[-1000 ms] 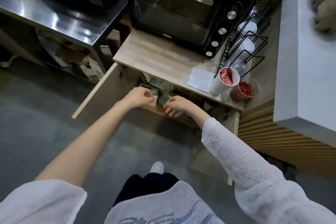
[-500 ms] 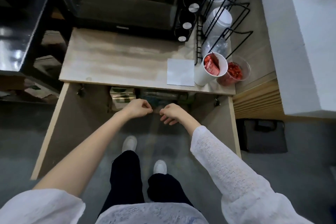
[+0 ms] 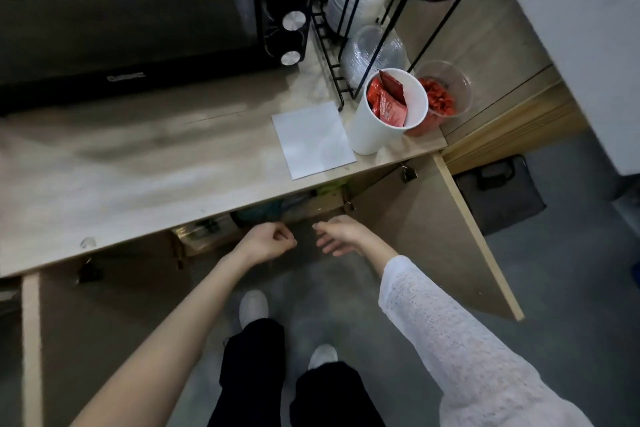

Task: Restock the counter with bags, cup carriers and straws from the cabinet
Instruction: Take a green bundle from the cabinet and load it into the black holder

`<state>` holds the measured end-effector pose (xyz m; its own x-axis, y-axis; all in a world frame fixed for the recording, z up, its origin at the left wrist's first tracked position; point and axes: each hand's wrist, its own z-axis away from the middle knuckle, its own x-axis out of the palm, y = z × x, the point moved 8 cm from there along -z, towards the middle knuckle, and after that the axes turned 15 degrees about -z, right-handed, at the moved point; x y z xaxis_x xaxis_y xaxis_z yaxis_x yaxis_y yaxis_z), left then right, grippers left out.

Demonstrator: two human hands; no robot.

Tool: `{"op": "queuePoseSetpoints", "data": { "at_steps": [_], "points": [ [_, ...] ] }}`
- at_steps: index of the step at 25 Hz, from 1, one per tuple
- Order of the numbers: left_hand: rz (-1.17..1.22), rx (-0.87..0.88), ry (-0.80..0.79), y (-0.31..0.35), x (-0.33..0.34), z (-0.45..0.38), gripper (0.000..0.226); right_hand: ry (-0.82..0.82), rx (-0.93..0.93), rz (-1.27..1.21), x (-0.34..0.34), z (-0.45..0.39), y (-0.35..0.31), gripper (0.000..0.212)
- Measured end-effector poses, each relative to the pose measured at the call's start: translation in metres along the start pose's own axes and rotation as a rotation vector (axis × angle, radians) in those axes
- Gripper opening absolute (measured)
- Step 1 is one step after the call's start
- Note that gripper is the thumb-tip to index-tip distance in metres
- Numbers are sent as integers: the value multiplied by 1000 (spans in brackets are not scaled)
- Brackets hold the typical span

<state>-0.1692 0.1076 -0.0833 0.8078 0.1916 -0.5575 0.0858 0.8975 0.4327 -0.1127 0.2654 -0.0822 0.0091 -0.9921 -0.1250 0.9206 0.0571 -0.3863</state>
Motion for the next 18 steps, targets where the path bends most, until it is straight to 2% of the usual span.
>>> {"op": "queuePoseSetpoints", "data": {
  "at_steps": [4,10,12,14,18],
  "points": [
    [-15,-32,-2,-21,26,-50,11,7,-25,-154,-5,-56,21,47],
    [65,71,160,-20,50,-141,20,9,-137,-293,-13,-167,42,36],
    [159,77,209,-25,60,-172,9,21,-199,-366,-18,-207,50,37],
    [273,85,207,-29,69,-203,12,53,-238,-412,-25,-240,55,35],
    [325,118,182,-27,89,-252,13,74,-279,-514,-39,-301,65,28]
  ]
}}
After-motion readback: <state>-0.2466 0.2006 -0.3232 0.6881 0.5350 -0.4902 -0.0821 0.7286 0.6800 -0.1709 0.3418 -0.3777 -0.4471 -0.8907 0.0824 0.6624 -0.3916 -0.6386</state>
